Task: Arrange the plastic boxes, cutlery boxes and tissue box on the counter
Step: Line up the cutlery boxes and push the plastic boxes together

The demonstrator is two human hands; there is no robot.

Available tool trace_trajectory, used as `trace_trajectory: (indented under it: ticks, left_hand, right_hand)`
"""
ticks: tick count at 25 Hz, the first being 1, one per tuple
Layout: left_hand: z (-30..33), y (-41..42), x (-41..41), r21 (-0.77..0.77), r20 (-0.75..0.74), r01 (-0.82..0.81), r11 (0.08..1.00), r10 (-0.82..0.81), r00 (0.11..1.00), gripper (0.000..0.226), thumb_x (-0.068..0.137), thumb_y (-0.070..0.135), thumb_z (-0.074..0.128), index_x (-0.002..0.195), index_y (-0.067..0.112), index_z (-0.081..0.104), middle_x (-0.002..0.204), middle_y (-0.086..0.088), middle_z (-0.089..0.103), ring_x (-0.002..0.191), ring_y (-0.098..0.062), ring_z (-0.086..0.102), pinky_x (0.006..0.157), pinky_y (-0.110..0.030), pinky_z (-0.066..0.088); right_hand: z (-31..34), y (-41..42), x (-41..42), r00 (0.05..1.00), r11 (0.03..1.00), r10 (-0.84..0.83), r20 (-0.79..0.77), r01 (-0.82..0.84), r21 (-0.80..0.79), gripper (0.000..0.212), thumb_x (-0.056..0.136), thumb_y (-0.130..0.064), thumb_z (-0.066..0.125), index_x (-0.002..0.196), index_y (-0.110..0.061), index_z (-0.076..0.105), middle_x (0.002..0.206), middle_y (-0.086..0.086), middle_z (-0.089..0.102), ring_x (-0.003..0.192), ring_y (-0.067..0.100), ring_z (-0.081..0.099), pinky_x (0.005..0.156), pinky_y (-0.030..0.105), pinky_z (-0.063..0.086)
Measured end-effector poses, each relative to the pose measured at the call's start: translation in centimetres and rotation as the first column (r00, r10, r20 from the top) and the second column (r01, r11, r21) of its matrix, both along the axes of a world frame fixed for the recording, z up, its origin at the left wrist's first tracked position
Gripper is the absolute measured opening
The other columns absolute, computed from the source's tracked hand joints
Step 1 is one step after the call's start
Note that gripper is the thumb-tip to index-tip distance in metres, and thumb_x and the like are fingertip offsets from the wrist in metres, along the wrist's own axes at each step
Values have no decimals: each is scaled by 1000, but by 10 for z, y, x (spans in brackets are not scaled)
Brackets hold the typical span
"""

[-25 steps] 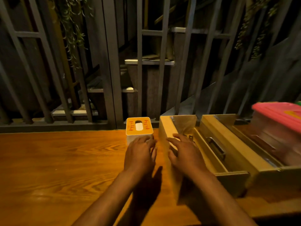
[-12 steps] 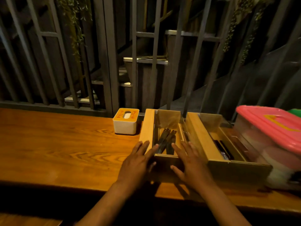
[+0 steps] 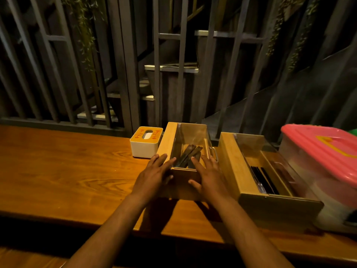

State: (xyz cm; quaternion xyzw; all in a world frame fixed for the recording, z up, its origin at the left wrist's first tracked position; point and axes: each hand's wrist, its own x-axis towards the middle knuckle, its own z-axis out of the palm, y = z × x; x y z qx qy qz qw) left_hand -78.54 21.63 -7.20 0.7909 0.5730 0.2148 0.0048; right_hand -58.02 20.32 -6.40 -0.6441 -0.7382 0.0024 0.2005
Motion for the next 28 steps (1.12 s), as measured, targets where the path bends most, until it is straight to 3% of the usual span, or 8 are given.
trace_trajectory:
  ticks: [9,12,16,20,24,28]
  left_hand:
    - [-4,41,0,9,16,29,1000,-29,999,61,96,38,50,150,41,20,162,3,18,149,-23,7,107,-41,38]
    - [-3,40,2,32,-15,19,999,-19,1000,63,96,37,52,150,38,20,160,0,22,148,-26,11,105,-42,40]
    - [9,14,18,60,-69,-34,998,38,997,61,95,39,52,149,35,24,157,-4,29,146,-30,19,113,-44,29]
    - [24,-31,69,108,94,64,992,-74,993,49,93,40,53,140,39,41,149,2,42,142,-23,28,114,-43,29]
    - [31,-69,137,141,149,215,966,-235,961,46,94,43,47,140,40,41,146,7,42,139,-15,30,113,-35,30]
    - [19,-93,206,102,111,240,965,-251,962,52,94,53,40,145,43,32,156,6,30,144,-16,20,114,-30,21]
  right_hand:
    - [0,34,0,1000,1000,-17,1,17,-25,80,86,-46,63,149,-44,13,163,-2,8,150,25,-3,118,49,13]
    - [9,33,-1,996,997,-23,89,29,-65,82,87,-45,62,150,-41,8,164,0,5,150,28,-2,118,50,13]
    - [37,6,6,996,997,23,83,-18,-71,75,88,-47,58,150,-39,16,163,0,9,150,25,1,118,47,10]
    - [45,-41,59,998,997,12,-57,-8,73,59,89,-51,55,143,-41,34,155,-8,30,146,17,19,119,44,19]
    - [31,-81,143,984,995,-93,-149,97,22,64,79,-63,52,139,-43,41,152,-12,34,142,13,26,117,47,24]
    - [15,-107,221,995,995,-102,1,102,16,75,72,-69,46,143,-50,30,156,-16,26,147,10,15,120,45,9]
